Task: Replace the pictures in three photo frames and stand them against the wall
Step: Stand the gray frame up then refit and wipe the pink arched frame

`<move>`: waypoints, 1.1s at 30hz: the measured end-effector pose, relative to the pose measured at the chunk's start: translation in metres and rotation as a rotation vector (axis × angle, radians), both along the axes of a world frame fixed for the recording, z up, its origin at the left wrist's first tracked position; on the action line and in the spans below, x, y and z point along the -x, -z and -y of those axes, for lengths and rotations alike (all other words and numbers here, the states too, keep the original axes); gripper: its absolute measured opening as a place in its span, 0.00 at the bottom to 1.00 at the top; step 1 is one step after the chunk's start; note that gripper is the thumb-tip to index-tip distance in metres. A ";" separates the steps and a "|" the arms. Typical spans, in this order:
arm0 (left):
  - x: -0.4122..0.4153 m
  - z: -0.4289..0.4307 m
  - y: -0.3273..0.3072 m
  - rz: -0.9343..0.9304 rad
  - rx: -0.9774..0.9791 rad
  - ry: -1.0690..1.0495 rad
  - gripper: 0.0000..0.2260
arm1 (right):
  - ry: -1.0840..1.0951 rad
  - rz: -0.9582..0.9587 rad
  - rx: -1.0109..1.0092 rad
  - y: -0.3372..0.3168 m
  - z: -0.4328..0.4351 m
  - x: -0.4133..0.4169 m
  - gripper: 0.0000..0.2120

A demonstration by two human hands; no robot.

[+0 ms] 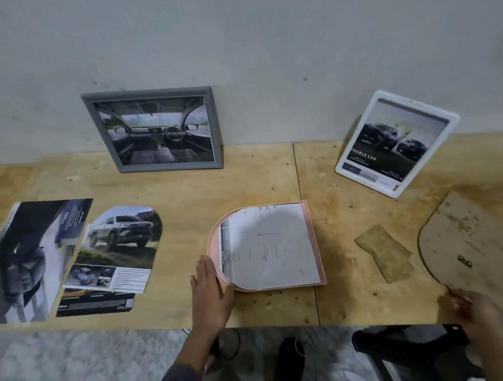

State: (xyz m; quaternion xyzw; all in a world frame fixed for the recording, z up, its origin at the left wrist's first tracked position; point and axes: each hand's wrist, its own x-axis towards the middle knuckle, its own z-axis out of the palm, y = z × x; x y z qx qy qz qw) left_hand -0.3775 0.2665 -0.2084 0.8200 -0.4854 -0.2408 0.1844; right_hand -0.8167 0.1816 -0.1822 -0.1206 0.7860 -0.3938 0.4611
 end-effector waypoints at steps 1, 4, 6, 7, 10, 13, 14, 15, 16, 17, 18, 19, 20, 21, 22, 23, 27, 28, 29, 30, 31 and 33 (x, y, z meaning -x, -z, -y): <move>-0.002 0.000 -0.002 -0.002 -0.008 0.015 0.36 | 0.025 0.117 -0.008 0.006 0.000 0.006 0.12; -0.008 -0.003 -0.007 0.002 -0.022 0.055 0.36 | 0.061 -0.151 -0.066 -0.025 0.008 -0.031 0.05; -0.013 -0.003 -0.010 0.019 -0.044 0.069 0.36 | -0.218 -0.194 -0.078 -0.055 0.009 -0.091 0.07; -0.017 -0.002 -0.011 0.030 -0.056 0.075 0.36 | -0.410 -0.196 -0.005 -0.062 0.012 -0.125 0.07; -0.030 0.001 -0.010 0.050 -0.055 0.101 0.36 | -1.054 -0.260 0.223 -0.073 0.022 -0.228 0.02; -0.046 0.001 -0.006 0.028 -0.032 0.146 0.37 | -1.721 -0.430 0.369 -0.065 0.038 -0.310 0.12; -0.052 0.000 -0.005 0.034 -0.030 0.170 0.38 | -1.898 -0.543 0.370 -0.060 0.044 -0.329 0.17; -0.057 -0.001 -0.004 0.045 -0.027 0.195 0.39 | -2.061 -0.663 0.374 -0.055 0.050 -0.343 0.23; -0.060 -0.002 -0.003 0.051 -0.025 0.218 0.39 | -2.202 -0.789 0.352 -0.054 0.054 -0.355 0.28; -0.063 -0.003 -0.002 0.049 -0.016 0.235 0.39 | -2.304 -0.926 0.366 -0.054 0.059 -0.365 0.33; -0.064 -0.004 -0.001 0.040 0.004 0.242 0.38 | -2.378 -1.059 0.392 -0.056 0.062 -0.373 0.36; -0.064 -0.005 0.000 0.030 0.021 0.243 0.36 | -2.431 -1.164 0.428 -0.054 0.066 -0.379 0.39; -0.065 -0.005 0.000 0.026 0.037 0.241 0.35 | -2.461 -1.264 0.462 -0.053 0.067 -0.384 0.42; -0.065 -0.006 0.000 0.029 0.050 0.241 0.34 | -2.478 -1.337 0.484 -0.051 0.068 -0.389 0.44; -0.065 -0.006 0.001 0.036 0.052 0.250 0.33 | -2.495 -1.381 0.503 -0.049 0.069 -0.394 0.46; -0.065 -0.007 0.002 0.038 0.052 0.258 0.33 | -2.508 -1.408 0.520 -0.046 0.070 -0.398 0.47; -0.068 -0.008 0.009 0.054 0.055 0.278 0.36 | -2.599 -1.511 0.609 -0.050 0.081 -0.413 0.46; -0.069 -0.008 0.010 0.068 0.050 0.284 0.36 | -2.611 -1.485 0.637 -0.054 0.085 -0.416 0.41; -0.069 -0.008 0.011 0.078 0.050 0.285 0.37 | -2.609 -1.433 0.686 -0.058 0.089 -0.418 0.33; -0.070 -0.007 0.012 0.079 0.054 0.285 0.37 | -2.595 -1.368 0.738 -0.062 0.093 -0.420 0.24; -0.069 -0.008 0.012 0.072 0.051 0.287 0.37 | -2.581 -1.313 0.759 -0.065 0.096 -0.422 0.15; -0.069 -0.008 0.013 0.063 0.058 0.284 0.35 | -2.566 -1.253 0.739 -0.071 0.101 -0.424 0.07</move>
